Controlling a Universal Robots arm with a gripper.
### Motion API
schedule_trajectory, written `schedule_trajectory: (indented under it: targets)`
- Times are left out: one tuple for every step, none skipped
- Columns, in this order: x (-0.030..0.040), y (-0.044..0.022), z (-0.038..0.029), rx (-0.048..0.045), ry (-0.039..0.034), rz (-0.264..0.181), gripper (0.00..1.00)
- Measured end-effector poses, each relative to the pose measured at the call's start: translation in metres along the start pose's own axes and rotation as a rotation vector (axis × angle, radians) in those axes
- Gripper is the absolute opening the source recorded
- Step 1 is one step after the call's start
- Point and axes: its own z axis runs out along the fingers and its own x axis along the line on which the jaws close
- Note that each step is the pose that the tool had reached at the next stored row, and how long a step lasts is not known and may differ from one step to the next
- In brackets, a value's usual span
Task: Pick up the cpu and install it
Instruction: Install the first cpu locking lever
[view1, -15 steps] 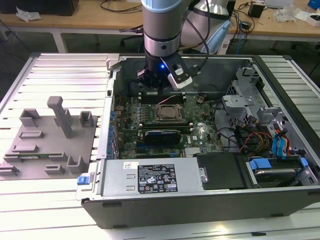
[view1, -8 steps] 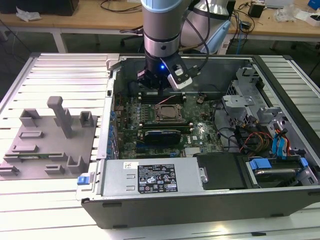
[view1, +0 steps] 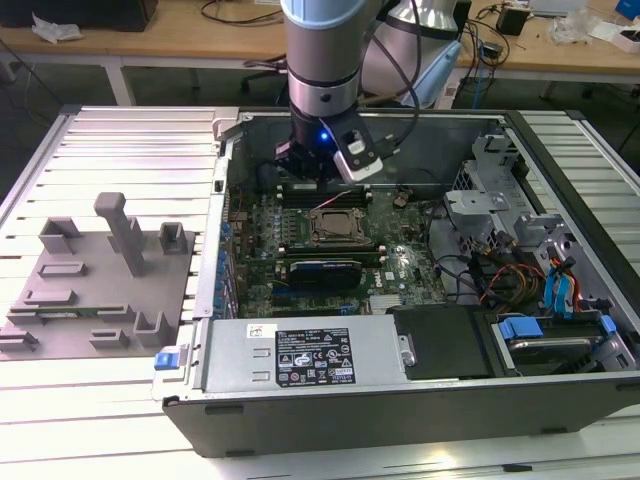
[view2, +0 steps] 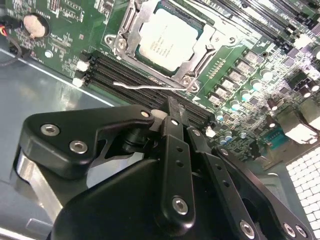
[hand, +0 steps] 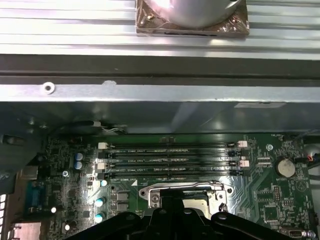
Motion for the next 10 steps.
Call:
schedule_trajectory:
  targets:
    - [0.0000, -0.0001, 0.0006, 0.0009, -0.0027, 0.013, 0.11]
    - [0.0001, -0.0002, 0.0011, 0.0018, -0.0050, 0.023, 0.11]
    - [0.0001, -0.0004, 0.0017, 0.0029, -0.0075, 0.036, 0.11]
    - [0.0001, -0.0005, 0.0023, 0.0038, -0.0096, 0.045, 0.11]
    - [0.0001, -0.0007, 0.0033, 0.0059, -0.0135, 0.064, 0.11]
    - [0.0002, -0.0008, 0.0039, 0.0075, -0.0160, 0.075, 0.11]
    - [0.0002, -0.0009, 0.0044, 0.0088, -0.0178, 0.084, 0.11]
    - [0.0001, -0.0011, 0.0050, 0.0106, -0.0205, 0.096, 0.11]
    - [0.0001, -0.0011, 0.0054, 0.0121, -0.0226, 0.105, 0.11]
    - [0.0001, -0.0013, 0.0061, 0.0149, -0.0258, 0.119, 0.11]
